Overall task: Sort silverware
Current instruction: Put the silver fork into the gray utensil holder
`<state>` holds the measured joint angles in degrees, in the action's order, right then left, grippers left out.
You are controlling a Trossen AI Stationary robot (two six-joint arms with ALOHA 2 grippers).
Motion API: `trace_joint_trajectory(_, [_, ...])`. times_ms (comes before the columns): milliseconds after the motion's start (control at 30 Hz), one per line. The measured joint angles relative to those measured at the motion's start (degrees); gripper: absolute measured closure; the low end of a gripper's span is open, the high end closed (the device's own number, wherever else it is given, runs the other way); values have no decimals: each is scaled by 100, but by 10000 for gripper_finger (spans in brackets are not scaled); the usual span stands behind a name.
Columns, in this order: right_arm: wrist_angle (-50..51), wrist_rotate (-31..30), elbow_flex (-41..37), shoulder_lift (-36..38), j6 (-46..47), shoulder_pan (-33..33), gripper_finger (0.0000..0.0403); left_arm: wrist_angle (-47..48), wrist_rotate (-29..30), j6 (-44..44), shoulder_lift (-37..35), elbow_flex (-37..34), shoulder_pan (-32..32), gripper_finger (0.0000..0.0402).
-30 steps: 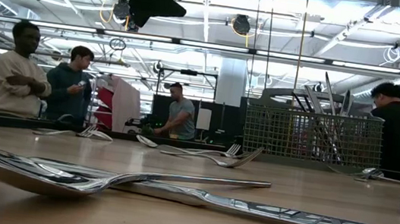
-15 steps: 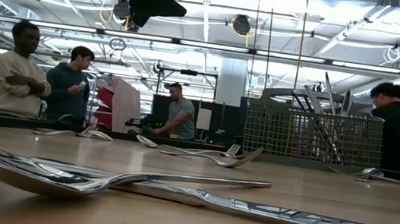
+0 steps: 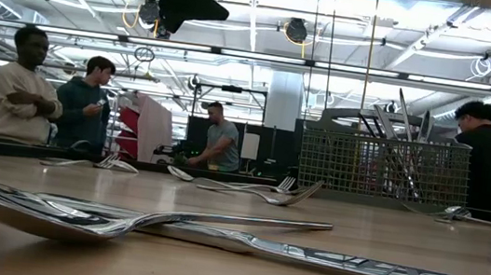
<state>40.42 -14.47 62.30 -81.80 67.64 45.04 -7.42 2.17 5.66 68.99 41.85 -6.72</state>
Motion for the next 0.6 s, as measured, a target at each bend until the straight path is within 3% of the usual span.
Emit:
trace_joint_trajectory(300, [-1282,-1872,2,776,-973,-754,399,-158,4,3,0,0,1,210])
trace_joint_trajectory(600, [-1810,-1970,4,1441,-2213,-1988,399,-158,4,406,0,0,1,210])
